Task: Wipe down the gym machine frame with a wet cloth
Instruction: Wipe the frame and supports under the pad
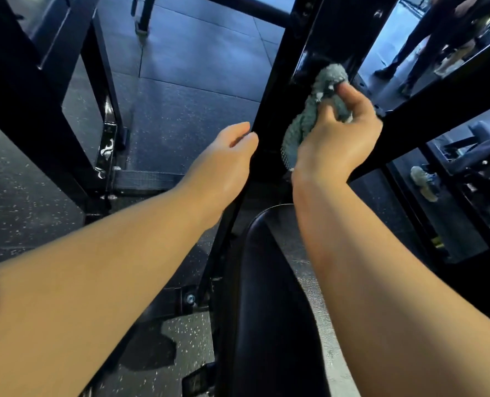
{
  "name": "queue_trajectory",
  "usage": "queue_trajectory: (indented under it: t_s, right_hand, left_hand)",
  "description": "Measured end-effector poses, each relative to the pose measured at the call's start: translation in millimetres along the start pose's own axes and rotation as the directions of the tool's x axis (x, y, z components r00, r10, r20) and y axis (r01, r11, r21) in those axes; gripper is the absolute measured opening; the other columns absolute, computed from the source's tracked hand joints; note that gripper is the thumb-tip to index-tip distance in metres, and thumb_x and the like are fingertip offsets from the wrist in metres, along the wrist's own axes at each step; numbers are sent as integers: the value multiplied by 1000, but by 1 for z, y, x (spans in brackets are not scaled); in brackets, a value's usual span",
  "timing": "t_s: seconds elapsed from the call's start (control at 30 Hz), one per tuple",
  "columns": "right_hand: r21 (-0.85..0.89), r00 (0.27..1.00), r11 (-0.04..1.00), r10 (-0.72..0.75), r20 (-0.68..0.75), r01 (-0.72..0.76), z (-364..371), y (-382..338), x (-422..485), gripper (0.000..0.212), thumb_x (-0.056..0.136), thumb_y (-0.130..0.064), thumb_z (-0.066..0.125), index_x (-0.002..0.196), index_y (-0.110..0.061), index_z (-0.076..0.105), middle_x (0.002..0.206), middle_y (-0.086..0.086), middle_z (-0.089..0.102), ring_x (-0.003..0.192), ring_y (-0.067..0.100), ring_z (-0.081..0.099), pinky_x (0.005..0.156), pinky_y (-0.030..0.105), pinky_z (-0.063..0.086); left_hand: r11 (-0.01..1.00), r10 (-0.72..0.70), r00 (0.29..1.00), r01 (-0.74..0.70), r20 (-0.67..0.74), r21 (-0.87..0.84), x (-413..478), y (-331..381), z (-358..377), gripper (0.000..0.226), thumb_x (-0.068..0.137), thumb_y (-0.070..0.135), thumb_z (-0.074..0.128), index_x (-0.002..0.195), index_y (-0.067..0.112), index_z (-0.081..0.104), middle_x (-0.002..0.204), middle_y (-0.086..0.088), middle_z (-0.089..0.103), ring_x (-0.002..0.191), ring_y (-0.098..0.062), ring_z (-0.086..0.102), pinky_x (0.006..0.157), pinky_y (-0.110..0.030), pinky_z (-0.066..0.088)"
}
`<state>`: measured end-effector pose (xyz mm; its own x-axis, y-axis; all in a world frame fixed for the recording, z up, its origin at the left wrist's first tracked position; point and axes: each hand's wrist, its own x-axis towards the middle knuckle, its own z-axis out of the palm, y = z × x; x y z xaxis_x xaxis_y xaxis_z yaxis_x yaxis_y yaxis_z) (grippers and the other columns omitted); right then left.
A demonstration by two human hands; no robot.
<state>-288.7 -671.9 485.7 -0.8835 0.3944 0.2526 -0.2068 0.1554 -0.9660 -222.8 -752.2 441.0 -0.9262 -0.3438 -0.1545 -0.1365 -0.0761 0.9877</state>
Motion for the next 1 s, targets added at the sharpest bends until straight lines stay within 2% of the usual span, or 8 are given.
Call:
queue_trajectory:
  t_s: [0.1, 0.2, 0.43, 0.5, 0.63, 0.73, 0.83, 1.0]
  right_hand:
    - [-236, 965, 940, -215, 147, 246, -14, 21, -6, 12, 88, -3, 62, 89, -14, 65, 94, -10, 43, 79, -5, 47, 74, -2, 35]
    - [-458, 913, 830, -138, 383, 318, -32, 44, -9, 10, 86, -12, 67, 95, -13, 71, 86, -9, 42, 72, -2, 46, 69, -2, 31]
    - [-276, 792, 748, -526, 310, 604, -12, -3, 19, 10, 81, -8, 70, 89, -12, 72, 79, -19, 37, 72, -8, 43, 70, -1, 32]
    - [-306, 764, 707, -528, 371, 638, -18, 19, 13, 9, 78, -6, 69, 85, -10, 73, 78, -15, 41, 74, -1, 49, 66, 6, 32]
    - [-457, 671, 552, -279, 687, 697, -37, 49, 9, 14, 82, -9, 69, 92, -17, 77, 89, -1, 56, 93, 27, 56, 71, 16, 28]
    - [-418, 728, 610, -448, 519, 673, -25, 6, 30, 15, 82, -15, 70, 95, -23, 75, 91, -5, 58, 93, 20, 55, 74, 16, 32]
    - [-275, 776, 732, -534, 337, 623, -16, -7, 39, 10, 85, -11, 66, 92, -17, 70, 88, -13, 47, 82, 5, 48, 76, 0, 32]
    - [-353, 727, 680, -397, 561, 643, -33, 45, 11, 7, 83, -5, 67, 88, -9, 69, 89, 0, 43, 74, 0, 37, 63, 7, 31]
  left_hand:
    - [1000, -22, 997, 21, 76, 7, 3, -3, 2, 44, 96, 44, 37, 140, 41, 37, 136, 19, 44, 126, -12, 45, 110, -41, 34]
    - [999, -35, 992, 30, 117, 41, 2, -4, 5, 44, 97, 41, 36, 141, 40, 36, 144, 14, 41, 131, -12, 40, 112, -41, 29]
    - [997, -73, 990, 76, 124, -20, 10, 1, 2, 43, 98, 43, 30, 138, 38, 43, 140, 12, 47, 125, -17, 47, 102, -42, 44]
    - [996, -78, 988, 83, 132, -28, 10, 2, 2, 42, 98, 43, 29, 138, 39, 44, 141, 11, 45, 125, -17, 46, 99, -40, 45]
    - [988, -145, 981, 150, 126, -35, 9, 8, 4, 45, 99, 47, 27, 141, 36, 40, 145, 4, 40, 124, -19, 46, 93, -37, 46]
    - [990, -137, 983, 139, 126, -9, 9, 8, 3, 47, 97, 49, 23, 139, 39, 41, 145, 7, 41, 127, -20, 44, 100, -45, 44]
    - [989, -150, 980, 151, 129, 6, 11, 8, 2, 47, 98, 49, 21, 139, 40, 40, 145, 8, 41, 129, -19, 42, 100, -46, 44]
    - [979, -199, 975, 202, 102, -20, 12, 14, 5, 51, 96, 54, 22, 141, 37, 38, 146, 5, 39, 127, -20, 43, 96, -43, 47]
